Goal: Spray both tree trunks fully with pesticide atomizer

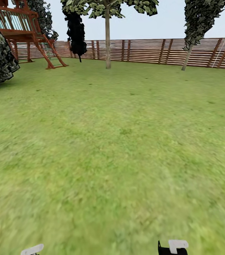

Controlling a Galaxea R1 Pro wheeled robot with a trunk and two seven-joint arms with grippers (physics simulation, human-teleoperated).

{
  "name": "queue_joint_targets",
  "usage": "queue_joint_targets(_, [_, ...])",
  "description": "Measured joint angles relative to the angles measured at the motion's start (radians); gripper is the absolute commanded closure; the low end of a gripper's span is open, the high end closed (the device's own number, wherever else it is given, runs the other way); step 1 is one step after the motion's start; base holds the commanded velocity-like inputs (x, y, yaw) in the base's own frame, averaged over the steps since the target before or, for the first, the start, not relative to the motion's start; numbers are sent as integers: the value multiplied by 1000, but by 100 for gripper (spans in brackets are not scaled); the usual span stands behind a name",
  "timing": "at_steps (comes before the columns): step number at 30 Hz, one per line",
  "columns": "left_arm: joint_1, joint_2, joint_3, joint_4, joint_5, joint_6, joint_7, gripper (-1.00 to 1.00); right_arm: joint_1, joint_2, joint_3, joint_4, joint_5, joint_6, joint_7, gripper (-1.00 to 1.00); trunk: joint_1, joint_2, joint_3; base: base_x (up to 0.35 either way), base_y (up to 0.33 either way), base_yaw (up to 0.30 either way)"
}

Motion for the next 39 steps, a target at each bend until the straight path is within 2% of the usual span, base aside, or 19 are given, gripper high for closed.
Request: queue_joint_targets(39, [0, -2, 0, 0, 2, 0, -2, 100, 0, -1, 0, 2, 1, 2, 0, -100, 0, 0, 0, 336, 0, 0])
